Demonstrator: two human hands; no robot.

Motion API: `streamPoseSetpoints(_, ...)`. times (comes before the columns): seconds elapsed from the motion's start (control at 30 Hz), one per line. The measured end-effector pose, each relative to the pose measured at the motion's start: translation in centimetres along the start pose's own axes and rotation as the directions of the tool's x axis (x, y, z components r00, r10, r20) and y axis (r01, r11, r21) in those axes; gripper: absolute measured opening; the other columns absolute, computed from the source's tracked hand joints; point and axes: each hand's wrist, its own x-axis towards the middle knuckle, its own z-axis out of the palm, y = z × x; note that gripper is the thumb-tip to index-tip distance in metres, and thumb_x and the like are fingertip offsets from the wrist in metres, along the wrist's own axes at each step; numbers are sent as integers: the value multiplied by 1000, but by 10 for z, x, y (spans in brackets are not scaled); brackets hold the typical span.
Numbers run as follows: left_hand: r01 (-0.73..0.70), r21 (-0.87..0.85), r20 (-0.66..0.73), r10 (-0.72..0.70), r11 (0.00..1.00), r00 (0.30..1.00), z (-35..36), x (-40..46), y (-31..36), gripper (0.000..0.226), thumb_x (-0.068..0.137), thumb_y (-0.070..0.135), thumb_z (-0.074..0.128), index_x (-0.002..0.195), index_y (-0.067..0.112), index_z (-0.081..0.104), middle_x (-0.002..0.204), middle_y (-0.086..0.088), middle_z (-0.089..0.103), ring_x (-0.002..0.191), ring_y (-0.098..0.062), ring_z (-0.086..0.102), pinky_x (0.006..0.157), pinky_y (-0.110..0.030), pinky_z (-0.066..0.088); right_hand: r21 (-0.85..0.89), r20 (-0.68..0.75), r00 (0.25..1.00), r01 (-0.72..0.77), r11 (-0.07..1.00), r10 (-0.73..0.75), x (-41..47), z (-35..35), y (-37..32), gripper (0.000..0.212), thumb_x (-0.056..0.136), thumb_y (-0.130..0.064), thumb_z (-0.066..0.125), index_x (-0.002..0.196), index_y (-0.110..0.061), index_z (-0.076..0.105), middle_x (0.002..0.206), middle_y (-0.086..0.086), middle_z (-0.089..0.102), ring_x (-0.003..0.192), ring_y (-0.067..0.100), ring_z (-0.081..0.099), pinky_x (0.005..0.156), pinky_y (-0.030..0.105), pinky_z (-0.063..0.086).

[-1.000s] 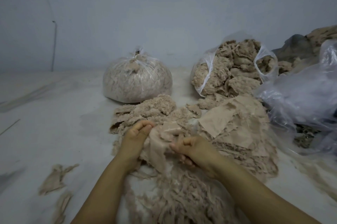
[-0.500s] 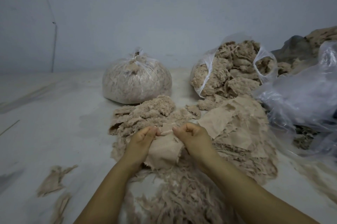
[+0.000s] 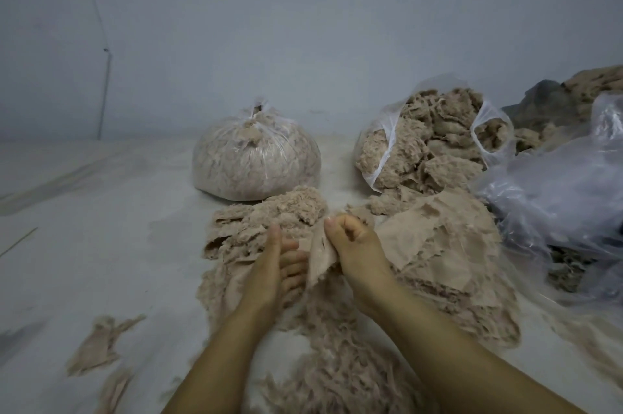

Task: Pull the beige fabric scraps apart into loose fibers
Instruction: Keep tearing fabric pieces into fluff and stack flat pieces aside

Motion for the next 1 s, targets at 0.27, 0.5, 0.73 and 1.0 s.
streamPoseSetpoints(0.27,111,37,45,-113,993,993,4,-11,-3,25,85,34,63,83,9,63,59,-8,59,45,-16,52,40,-20,40,148,-61,981,-176,973,187,-4,-5,7,43,96,-46,49,74,-13,67,79,9,69,77,27,64,78,40,51)
streamPoseSetpoints(0.5,-233,141,-110,249,962,962,6,-9,-3,27,95,30,52,82,11,67,69,-10,64,61,-22,58,58,-33,50,263,-176,929,-274,925,325,-3,-9,13,18,93,-17,61,77,-8,64,68,8,62,64,21,54,62,33,43)
streamPoseSetpoints(0.73,-187,192,-270,235,963,934,-26,4,1,32,95,31,54,66,19,60,40,11,37,34,-4,31,38,-16,29,-28,-206,964,-179,983,170,14,-67,1,27,88,-23,67,84,3,69,69,6,66,62,18,57,57,26,43)
streamPoseSetpoints(1.0,-159,759,-15,262,631,965,-34,-2,-5,11,78,33,75,81,26,68,74,5,64,62,-12,60,58,-25,48,-814,-261,931,-71,576,-255,8,-92,-13,42,89,-27,61,129,-22,48,130,8,39,123,26,35,99,38,34)
